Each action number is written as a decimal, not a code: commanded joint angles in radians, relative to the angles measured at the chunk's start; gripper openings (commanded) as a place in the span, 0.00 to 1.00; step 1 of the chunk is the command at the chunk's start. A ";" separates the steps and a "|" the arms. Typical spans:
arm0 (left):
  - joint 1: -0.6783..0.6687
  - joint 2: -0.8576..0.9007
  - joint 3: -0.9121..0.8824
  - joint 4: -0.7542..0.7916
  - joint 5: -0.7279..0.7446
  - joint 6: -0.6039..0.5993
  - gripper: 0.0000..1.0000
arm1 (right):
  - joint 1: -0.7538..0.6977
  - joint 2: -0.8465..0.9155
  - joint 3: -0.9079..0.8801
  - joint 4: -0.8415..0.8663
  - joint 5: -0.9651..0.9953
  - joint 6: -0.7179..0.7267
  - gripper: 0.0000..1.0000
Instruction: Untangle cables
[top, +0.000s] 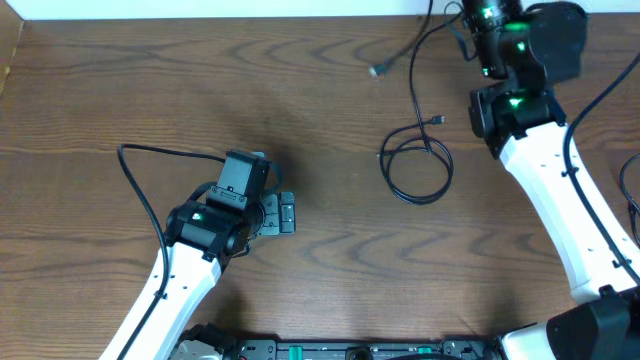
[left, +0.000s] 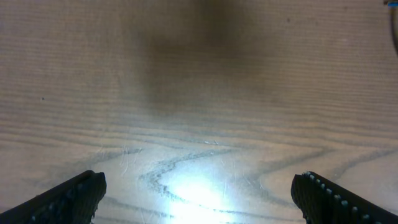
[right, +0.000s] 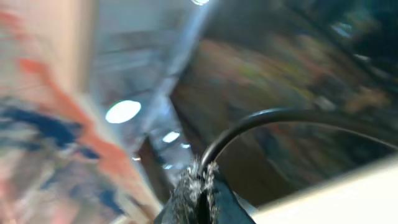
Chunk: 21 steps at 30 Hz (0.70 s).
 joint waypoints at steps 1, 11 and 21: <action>0.004 -0.008 0.020 -0.002 -0.013 -0.005 0.99 | -0.005 -0.047 0.018 0.034 -0.033 0.013 0.01; 0.004 -0.008 0.020 -0.002 -0.013 -0.005 0.99 | -0.023 -0.166 0.018 0.043 -0.032 -0.129 0.01; 0.004 -0.008 0.020 -0.002 -0.013 -0.005 1.00 | -0.026 -0.280 0.018 -0.151 0.044 -0.343 0.01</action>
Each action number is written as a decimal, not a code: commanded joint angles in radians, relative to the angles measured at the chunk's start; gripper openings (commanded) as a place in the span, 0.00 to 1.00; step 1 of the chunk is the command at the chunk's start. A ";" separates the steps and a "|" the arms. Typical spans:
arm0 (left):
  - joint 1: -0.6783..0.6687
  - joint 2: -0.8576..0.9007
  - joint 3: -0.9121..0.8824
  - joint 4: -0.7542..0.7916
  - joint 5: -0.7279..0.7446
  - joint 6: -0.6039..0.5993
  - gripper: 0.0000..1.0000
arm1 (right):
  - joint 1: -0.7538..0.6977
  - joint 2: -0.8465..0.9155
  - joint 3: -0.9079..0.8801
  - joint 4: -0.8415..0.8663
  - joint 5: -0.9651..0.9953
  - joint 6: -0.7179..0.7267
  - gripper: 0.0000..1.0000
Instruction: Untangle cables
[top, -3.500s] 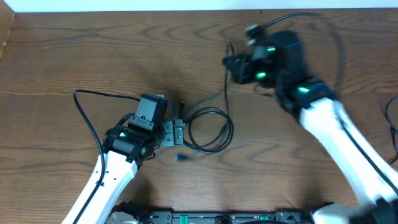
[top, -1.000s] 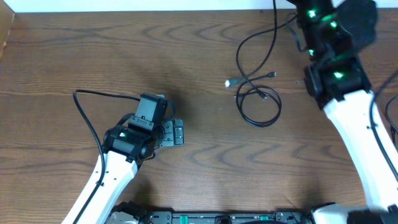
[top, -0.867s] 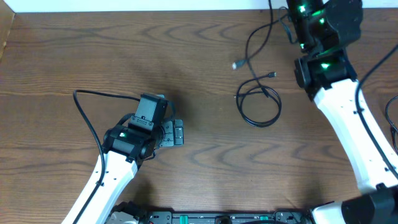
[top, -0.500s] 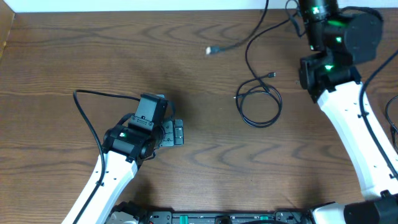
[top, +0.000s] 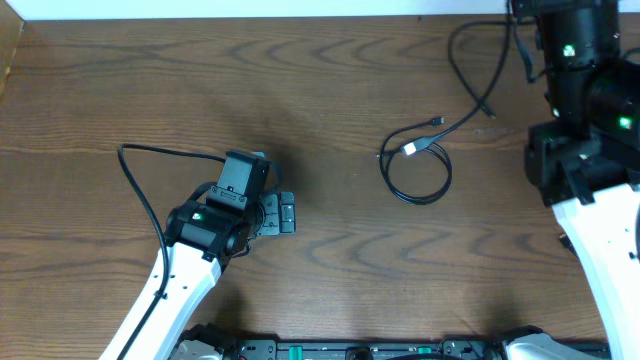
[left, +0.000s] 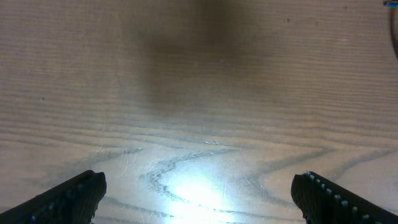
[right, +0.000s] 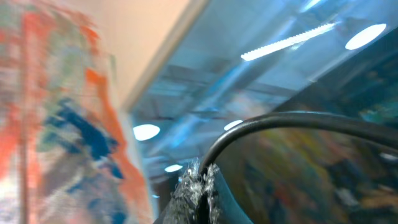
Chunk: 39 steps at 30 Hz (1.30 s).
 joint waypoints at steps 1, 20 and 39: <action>0.004 -0.008 0.020 -0.002 -0.013 -0.005 1.00 | -0.005 -0.032 0.014 -0.139 0.080 -0.159 0.01; 0.004 -0.008 0.020 -0.002 -0.013 -0.005 1.00 | -0.198 0.058 0.014 -0.503 0.748 -0.703 0.01; 0.004 -0.008 0.020 -0.002 -0.013 -0.005 0.99 | -0.571 0.234 0.014 -0.837 0.672 -0.636 0.01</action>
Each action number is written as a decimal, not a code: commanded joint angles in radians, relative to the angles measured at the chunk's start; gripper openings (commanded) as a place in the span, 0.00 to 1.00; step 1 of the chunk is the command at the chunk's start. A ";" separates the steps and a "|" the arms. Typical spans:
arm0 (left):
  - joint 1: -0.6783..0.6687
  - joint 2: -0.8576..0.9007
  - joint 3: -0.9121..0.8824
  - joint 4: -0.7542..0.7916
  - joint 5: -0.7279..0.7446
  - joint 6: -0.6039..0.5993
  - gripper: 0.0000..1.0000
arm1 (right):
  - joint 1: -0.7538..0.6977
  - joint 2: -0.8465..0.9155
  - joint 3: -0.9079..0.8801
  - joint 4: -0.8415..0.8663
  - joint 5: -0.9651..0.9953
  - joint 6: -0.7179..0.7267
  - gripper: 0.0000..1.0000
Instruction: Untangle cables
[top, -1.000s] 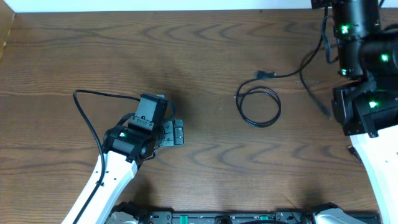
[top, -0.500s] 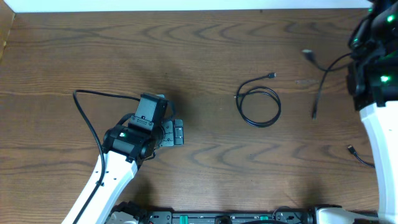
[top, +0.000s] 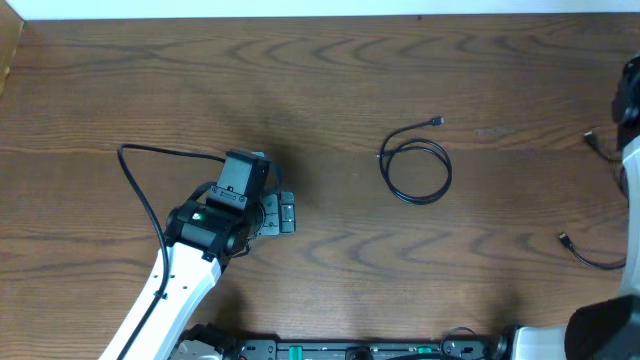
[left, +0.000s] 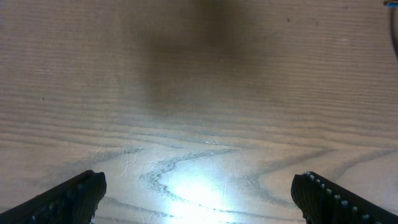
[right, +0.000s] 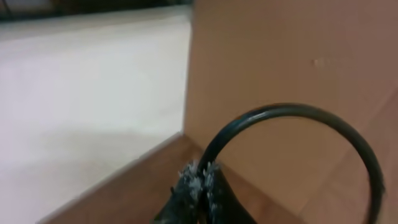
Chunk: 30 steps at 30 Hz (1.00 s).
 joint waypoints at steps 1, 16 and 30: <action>0.004 -0.008 0.020 -0.002 -0.013 -0.005 1.00 | -0.042 0.035 0.005 -0.043 -0.069 0.023 0.01; 0.004 -0.008 0.020 -0.002 -0.013 -0.005 1.00 | -0.162 0.271 0.005 -0.315 -0.391 0.173 0.01; 0.004 -0.008 0.020 -0.002 -0.013 -0.005 1.00 | -0.177 0.425 0.005 -0.412 -0.512 0.179 0.02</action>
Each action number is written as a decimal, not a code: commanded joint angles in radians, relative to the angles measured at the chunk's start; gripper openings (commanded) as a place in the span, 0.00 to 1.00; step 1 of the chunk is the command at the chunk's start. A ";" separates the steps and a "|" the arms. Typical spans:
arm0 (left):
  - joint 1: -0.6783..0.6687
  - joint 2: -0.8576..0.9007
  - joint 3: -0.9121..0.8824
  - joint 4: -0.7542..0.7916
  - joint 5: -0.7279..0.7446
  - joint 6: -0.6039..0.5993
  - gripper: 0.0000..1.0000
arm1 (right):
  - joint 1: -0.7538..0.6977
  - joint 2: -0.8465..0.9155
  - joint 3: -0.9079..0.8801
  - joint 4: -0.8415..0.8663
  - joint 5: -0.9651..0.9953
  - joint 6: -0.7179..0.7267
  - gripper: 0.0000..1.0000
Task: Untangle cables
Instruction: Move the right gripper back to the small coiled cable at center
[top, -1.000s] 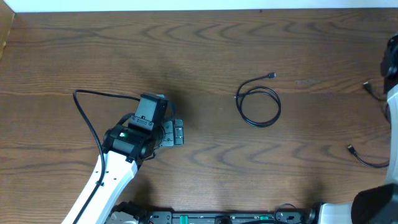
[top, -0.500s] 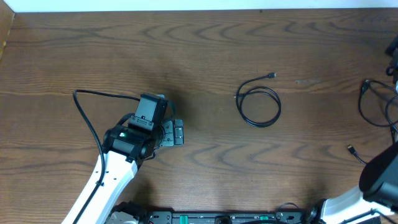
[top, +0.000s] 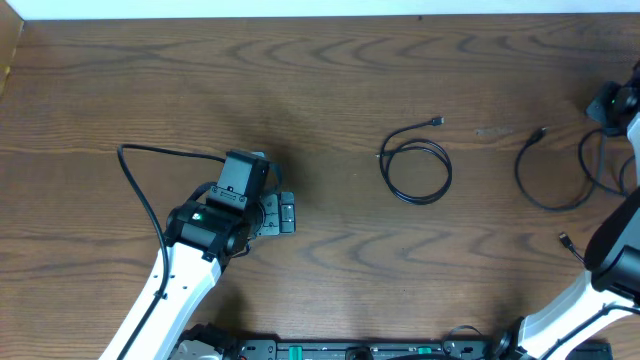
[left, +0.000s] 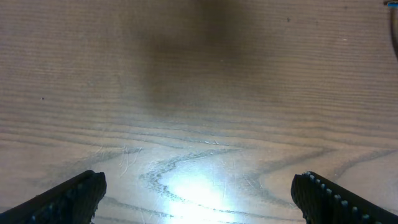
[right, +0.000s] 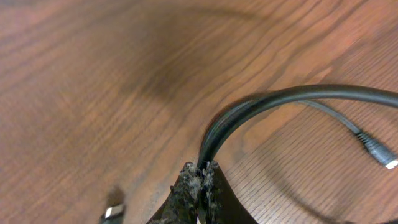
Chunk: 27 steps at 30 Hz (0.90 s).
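Observation:
A black cable (top: 416, 172) lies coiled at the table's middle right, its plug (top: 438, 122) pointing to the back. A second black cable (top: 548, 178) curves in a loose loop farther right, apart from the coil. My right gripper (right: 200, 171) is shut on this second cable (right: 292, 96) low over the wood, and shows at the far right edge (top: 602, 106) from overhead. One of its plugs (right: 376, 150) rests on the table. My left gripper (left: 199, 186) stands open over bare wood, at the left of the middle (top: 286, 213), holding nothing.
Another thin cable end (top: 566, 239) lies near the right edge, lower down. The left arm's own lead (top: 140, 185) arcs across the table's left side. A small plug (right: 112, 213) lies close under the right gripper.
The right gripper has come down from off the table's right edge to just above the wood. The held cable now lies in a loop at the right of the table. The left arm is unchanged.
The right gripper first held its cable high at the back, with the cable trailing down to the coil. Then it was farther right, the cable's plug lying across the coil. Then the cable was clear of the coil, and now rests at the right.

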 joint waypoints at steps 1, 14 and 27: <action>0.004 -0.008 0.020 -0.002 -0.013 -0.005 1.00 | -0.004 0.022 0.005 -0.008 -0.042 0.015 0.11; 0.004 -0.008 0.020 -0.002 -0.013 -0.005 1.00 | 0.003 -0.010 0.005 -0.046 -0.136 0.015 0.99; 0.004 -0.008 0.020 -0.002 -0.013 -0.005 1.00 | 0.132 -0.125 0.005 -0.176 -0.463 -0.187 0.99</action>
